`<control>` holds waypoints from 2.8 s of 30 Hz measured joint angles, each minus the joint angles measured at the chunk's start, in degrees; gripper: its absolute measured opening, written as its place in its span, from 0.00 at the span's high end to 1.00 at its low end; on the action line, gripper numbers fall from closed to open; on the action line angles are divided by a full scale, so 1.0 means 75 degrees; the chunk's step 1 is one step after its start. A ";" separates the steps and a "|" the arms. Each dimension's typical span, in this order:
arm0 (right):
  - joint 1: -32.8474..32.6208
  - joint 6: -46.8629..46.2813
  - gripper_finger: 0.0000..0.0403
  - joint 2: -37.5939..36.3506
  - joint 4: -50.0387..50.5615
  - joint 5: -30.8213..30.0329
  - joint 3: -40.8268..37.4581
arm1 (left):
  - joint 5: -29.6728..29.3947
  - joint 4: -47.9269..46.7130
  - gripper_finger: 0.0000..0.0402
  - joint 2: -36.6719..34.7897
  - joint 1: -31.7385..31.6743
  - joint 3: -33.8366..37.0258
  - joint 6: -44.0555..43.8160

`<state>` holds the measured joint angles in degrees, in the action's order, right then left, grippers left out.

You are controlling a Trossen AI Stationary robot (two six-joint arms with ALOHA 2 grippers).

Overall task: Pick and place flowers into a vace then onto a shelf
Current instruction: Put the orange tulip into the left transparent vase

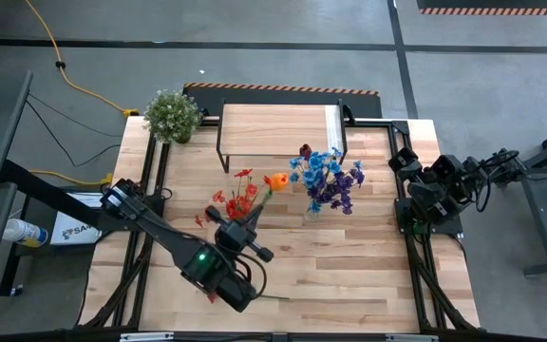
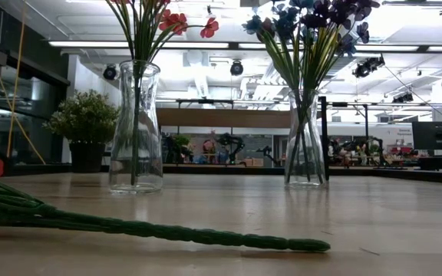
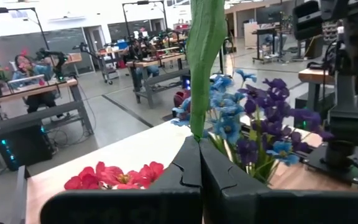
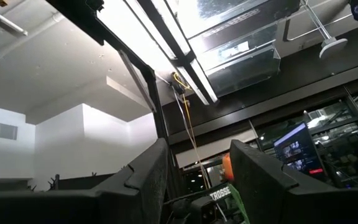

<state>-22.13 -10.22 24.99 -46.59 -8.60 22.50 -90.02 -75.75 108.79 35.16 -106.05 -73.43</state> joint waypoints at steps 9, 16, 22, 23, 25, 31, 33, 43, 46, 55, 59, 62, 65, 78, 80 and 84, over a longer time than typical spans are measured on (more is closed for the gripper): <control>-0.0003 0.0020 0.59 0.0000 0.0003 0.0000 0.0000 | 0.0004 -0.0108 0.95 0.0004 -0.0093 0.0928 -0.1283; -0.0003 0.0023 0.59 0.0000 0.0003 0.0000 0.0000 | 0.0000 -0.0125 0.95 0.0006 -0.0194 0.1042 -0.1417; 0.0000 0.0017 0.59 0.0007 0.0074 0.0020 0.0000 | 0.0003 -0.0172 0.95 0.0006 -0.0303 0.1042 -0.1393; 0.0000 0.0017 0.59 0.0009 0.0090 0.0020 0.0000 | 0.0004 -0.0190 0.95 0.0006 -0.0297 0.1042 -0.1393; 0.0000 0.0017 0.59 0.0009 0.0114 0.0023 0.0000 | 0.0003 -0.0239 0.95 0.0006 -0.0284 0.1042 -0.1393; -0.0001 0.0023 0.59 0.0009 0.0119 0.0023 0.0000 | 0.0006 -0.0244 0.95 0.0006 -0.0288 0.1176 -0.1460; 0.0000 0.0023 0.59 0.0009 0.0118 0.0023 0.0000 | 0.0001 -0.0239 0.95 0.0006 -0.0286 0.1237 -0.1528; -0.0002 0.0167 0.59 0.0009 0.0239 -0.0010 0.0000 | -0.0003 -0.0229 0.95 0.0006 -0.0126 0.1557 -0.2051; 0.0000 0.0234 0.59 0.0009 0.0239 -0.0089 0.0000 | 0.0000 -0.0233 0.95 0.0006 -0.0012 0.1557 -0.2049; 0.0000 0.0364 0.59 0.0009 0.0236 -0.0110 0.0000 | -0.0015 0.0013 0.93 0.0006 0.0066 0.1816 -0.2071; 0.0000 0.0315 0.59 0.0009 0.0236 -0.0006 0.0000 | -0.0011 0.0290 0.94 0.0006 0.0067 0.2157 -0.2301; 0.0000 0.0223 0.59 0.0009 0.0236 0.0000 0.0000 | -0.0004 0.0367 0.93 0.0006 0.0067 0.2294 -0.2519; -0.0001 0.0216 0.59 0.0009 0.0236 0.0001 0.0000 | -0.0006 0.0382 0.88 0.0006 0.0067 0.2342 -0.2591; 0.0000 0.0221 0.59 0.0009 0.0236 0.0000 0.0000 | 0.0385 0.0356 0.78 0.0006 0.0072 0.2347 -0.2597; -0.0003 0.0224 0.59 0.0009 0.0236 0.0001 0.0000 | 0.0558 0.0353 0.78 0.0006 0.0080 0.2347 -0.2596; -0.0001 0.0224 0.59 0.0009 0.0236 0.0000 0.0000 | 0.0652 0.0295 0.77 0.0006 0.0183 0.2347 -0.2589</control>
<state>-22.14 -8.54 25.06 -44.82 -8.60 22.50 -85.12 -73.54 108.84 36.53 -88.44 -92.85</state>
